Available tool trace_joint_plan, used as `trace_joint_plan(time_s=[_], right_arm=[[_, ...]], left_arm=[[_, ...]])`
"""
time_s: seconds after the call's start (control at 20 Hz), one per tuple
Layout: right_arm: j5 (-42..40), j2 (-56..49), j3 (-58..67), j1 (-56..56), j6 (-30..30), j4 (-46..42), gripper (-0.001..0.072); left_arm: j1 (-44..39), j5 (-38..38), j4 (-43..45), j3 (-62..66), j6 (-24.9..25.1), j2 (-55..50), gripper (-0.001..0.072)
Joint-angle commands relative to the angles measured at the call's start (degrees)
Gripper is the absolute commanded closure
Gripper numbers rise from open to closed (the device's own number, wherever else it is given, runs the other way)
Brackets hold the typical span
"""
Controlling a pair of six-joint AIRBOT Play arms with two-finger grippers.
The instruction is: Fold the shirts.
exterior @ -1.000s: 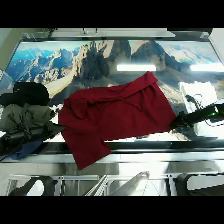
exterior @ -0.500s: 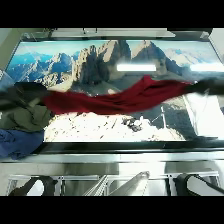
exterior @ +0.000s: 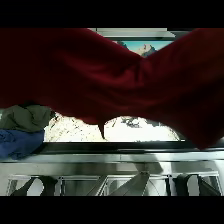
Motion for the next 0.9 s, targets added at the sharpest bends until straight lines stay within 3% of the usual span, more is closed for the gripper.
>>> trace_joint_plan(time_s=[0.0,0.15,0.3,0.4,0.55,0.7,0.85], right_arm=[[-1.49,1.49,0.74,-1.7,0.09,-2.6,0.0695],[8.24,-6.01,-1.03,-1.64,2.91,1.6,0.0696],[14.4,-14.27,-8.52,1.9,2.89,5.51,0.0696],[14.27,-20.28,-15.43,6.29,1.22,4.17,0.0697],[9.31,-31.71,-24.17,12.13,-2.89,2.82,0.0696],[2.43,-47.28,-26.97,14.99,-7.61,3.5,0.0696],[1.49,-62.88,-25.62,14.86,-13.81,11.87,0.0696]], left_arm=[[9.94,-0.35,-0.92,4.09,-3.52,-0.07,0.0682],[8.9,-0.02,2.27,-5.27,-3.5,-0.94,0.0682],[-2.84,1.38,14.19,-15.39,-2.78,-5.57,0.0682],[-11.74,3.58,23.08,-20.74,-1.95,-11.43,0.0682],[-19.41,9.53,28.48,-26.16,0.17,-21.94,0.0682],[-20.57,15.8,31.15,-27.23,1.55,-34.45,0.0683],[-18.99,19.32,31.1,-25.94,4.79,-45.31,0.0683]])
